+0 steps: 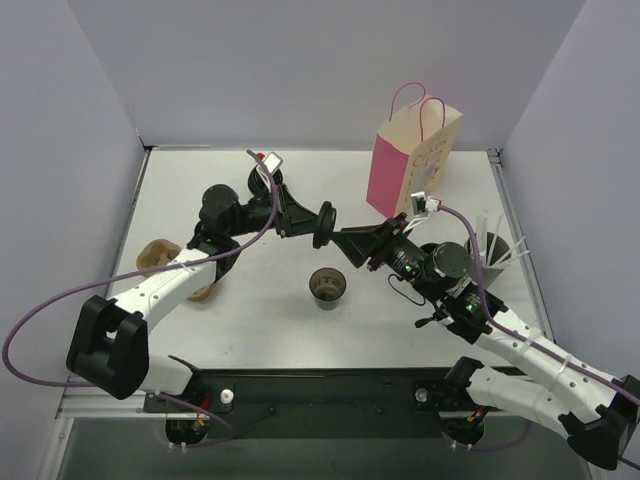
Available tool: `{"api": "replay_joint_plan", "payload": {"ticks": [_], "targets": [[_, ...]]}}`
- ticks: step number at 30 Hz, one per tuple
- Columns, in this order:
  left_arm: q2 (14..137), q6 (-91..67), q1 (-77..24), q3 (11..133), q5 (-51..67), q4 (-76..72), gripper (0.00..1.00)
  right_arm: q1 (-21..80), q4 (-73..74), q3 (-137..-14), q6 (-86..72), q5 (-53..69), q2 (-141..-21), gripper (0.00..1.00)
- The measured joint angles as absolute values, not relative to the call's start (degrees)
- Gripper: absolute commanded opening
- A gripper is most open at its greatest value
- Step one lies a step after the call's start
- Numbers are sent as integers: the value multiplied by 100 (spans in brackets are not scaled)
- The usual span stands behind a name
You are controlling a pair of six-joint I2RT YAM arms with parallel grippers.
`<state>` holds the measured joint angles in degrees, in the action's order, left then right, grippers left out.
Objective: Pack the takeout coffee
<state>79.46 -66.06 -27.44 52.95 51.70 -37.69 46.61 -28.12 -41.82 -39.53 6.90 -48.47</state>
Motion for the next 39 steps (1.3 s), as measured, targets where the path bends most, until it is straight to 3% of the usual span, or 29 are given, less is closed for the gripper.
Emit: {"api": "replay_joint_plan", "payload": {"ticks": [10, 26, 39], "targets": [[8068, -6672, -2773, 5266, 5140, -3885, 12, 4661, -2814, -4244, -4062, 690, -5070, 37], [8095, -6670, -2777, 5247, 5122, -3924, 12, 4733, -2056, -4309, -4029, 325, -4414, 45], [8125, -6652, -2777, 5247, 5037, -3918, 12, 4772, -2316, -4469, -4073, 563, -5035, 43]]}}
